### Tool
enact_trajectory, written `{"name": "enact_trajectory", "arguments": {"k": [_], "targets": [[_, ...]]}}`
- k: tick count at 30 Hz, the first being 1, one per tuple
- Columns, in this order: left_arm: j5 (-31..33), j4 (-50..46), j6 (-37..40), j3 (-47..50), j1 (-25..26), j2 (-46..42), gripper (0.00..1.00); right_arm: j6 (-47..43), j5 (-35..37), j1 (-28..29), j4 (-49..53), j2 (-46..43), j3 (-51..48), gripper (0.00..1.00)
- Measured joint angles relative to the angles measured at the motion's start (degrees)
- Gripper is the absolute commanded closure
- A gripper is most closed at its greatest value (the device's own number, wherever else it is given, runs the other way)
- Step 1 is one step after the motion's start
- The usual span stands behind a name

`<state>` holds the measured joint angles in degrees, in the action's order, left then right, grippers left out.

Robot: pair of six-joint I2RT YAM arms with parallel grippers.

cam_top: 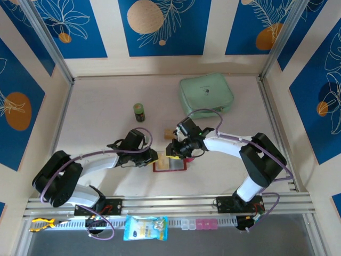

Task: Take the credit cards out of the card holder

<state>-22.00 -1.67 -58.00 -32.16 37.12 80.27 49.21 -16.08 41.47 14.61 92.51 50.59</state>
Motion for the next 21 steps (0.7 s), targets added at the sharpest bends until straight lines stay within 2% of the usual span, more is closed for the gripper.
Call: {"name": "enact_trajectory", "arguments": {"k": [21], "targets": [[0.00, 0.15, 0.04, 0.11, -0.15, 2.95, 0.87, 0.39, -0.63, 0.81, -0.04, 4.44, 0.39, 0.70]]}}
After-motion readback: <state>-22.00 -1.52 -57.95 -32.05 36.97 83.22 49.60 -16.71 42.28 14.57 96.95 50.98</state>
